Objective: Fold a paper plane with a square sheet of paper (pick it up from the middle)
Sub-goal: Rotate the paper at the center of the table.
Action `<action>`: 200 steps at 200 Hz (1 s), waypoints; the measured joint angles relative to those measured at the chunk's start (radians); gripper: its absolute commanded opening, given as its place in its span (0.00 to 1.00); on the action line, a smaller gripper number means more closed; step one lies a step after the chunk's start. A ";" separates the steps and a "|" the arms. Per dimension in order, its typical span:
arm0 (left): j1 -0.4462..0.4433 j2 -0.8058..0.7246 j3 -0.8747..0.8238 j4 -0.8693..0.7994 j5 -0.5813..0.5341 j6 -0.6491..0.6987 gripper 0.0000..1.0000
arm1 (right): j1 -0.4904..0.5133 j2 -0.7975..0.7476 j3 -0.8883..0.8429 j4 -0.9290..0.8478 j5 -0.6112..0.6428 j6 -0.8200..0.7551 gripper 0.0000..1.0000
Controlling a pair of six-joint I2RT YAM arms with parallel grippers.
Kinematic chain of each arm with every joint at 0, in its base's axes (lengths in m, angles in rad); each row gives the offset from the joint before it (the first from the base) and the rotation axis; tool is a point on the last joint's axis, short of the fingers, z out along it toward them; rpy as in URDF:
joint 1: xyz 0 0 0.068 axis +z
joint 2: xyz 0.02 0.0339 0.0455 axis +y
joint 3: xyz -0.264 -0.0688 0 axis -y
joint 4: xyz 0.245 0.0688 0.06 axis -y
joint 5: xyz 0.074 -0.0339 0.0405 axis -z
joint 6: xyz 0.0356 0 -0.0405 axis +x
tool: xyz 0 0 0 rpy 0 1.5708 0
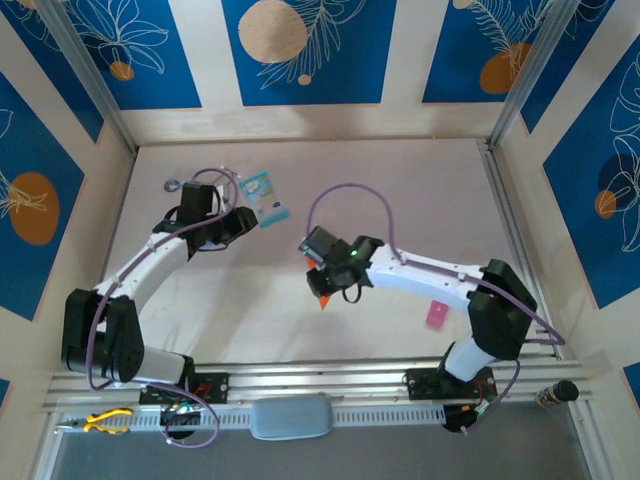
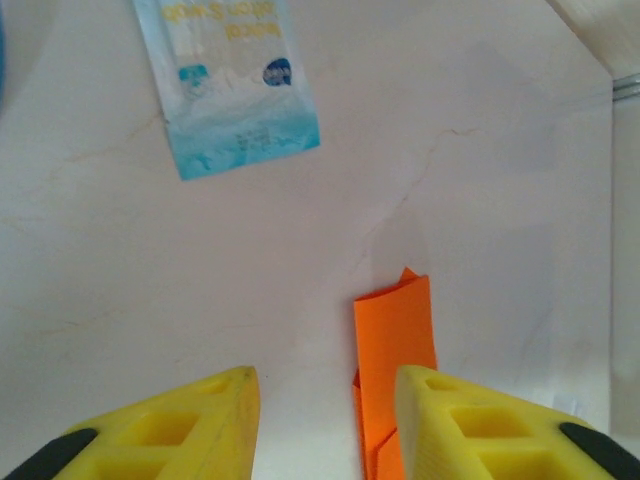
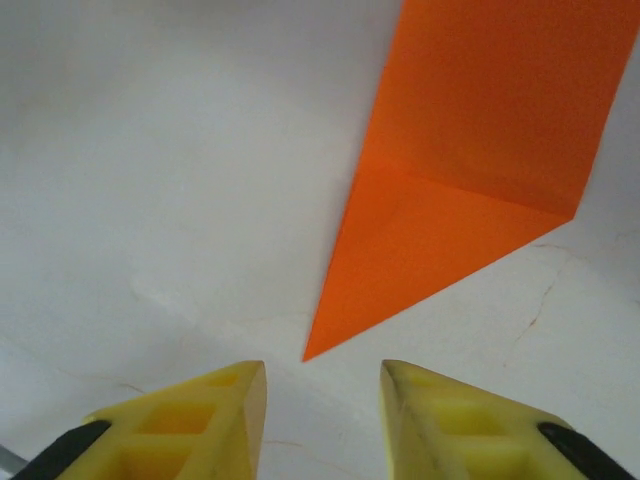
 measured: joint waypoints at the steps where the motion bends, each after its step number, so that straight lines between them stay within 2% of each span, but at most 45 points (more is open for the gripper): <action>1: 0.000 0.001 0.000 0.001 0.002 0.000 0.37 | -0.004 -0.002 -0.003 0.004 -0.004 0.000 0.20; 36: -0.001 0.055 -0.020 0.050 0.093 -0.023 0.27 | -0.196 -0.008 -0.167 0.200 -0.236 0.137 0.11; 79: -0.013 0.095 -0.051 0.104 0.165 -0.046 0.22 | -0.233 0.050 -0.207 0.352 -0.377 0.259 0.10; 156: -0.061 0.177 -0.051 0.172 0.261 -0.064 0.17 | -0.226 0.166 -0.208 0.431 -0.381 0.383 0.11; 200: -0.082 0.227 -0.049 0.186 0.303 -0.066 0.14 | -0.175 0.192 -0.218 0.464 -0.358 0.488 0.12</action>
